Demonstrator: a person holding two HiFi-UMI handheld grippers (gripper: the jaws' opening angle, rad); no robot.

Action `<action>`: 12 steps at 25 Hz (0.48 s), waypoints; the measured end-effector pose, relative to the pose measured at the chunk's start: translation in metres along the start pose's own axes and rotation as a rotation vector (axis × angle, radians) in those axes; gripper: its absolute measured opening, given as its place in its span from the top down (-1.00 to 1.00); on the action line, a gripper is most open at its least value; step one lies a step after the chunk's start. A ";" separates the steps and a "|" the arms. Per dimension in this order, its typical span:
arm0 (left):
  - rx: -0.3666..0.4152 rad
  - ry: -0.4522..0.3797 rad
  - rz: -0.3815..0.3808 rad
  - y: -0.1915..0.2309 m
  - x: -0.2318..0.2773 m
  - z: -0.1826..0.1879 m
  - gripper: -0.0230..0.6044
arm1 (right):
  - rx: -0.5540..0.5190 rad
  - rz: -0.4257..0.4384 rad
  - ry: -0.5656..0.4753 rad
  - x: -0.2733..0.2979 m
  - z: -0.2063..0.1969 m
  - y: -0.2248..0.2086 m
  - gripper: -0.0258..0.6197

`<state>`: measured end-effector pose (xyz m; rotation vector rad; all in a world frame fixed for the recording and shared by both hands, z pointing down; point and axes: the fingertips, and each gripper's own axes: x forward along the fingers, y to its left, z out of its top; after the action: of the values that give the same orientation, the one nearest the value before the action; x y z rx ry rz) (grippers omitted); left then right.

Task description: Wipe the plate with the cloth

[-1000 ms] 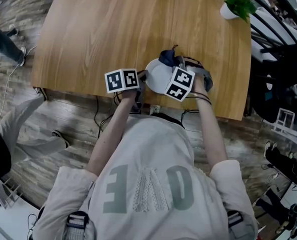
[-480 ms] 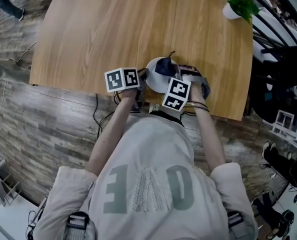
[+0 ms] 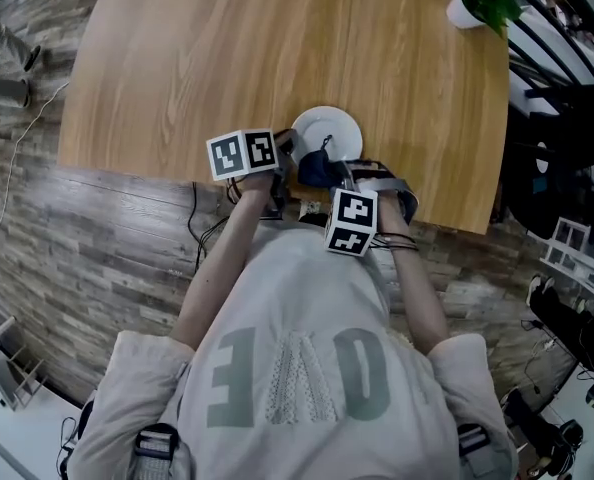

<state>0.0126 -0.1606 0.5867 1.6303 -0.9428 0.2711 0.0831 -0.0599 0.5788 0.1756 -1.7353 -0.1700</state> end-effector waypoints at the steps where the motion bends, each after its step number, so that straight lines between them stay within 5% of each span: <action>1: 0.000 -0.001 0.001 0.000 0.000 0.000 0.80 | -0.002 0.006 -0.001 0.000 0.000 0.001 0.74; 4: 0.002 -0.001 0.001 0.000 -0.001 0.000 0.80 | 0.013 0.009 -0.016 -0.001 0.001 -0.006 0.74; 9: 0.002 0.000 0.001 -0.001 0.000 0.001 0.80 | 0.091 -0.218 -0.054 -0.013 0.005 -0.088 0.74; 12: -0.003 0.002 -0.001 -0.001 0.001 0.001 0.80 | 0.082 -0.261 -0.022 0.000 0.005 -0.126 0.74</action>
<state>0.0139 -0.1623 0.5860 1.6272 -0.9409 0.2705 0.0813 -0.1832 0.5512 0.4625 -1.7377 -0.2928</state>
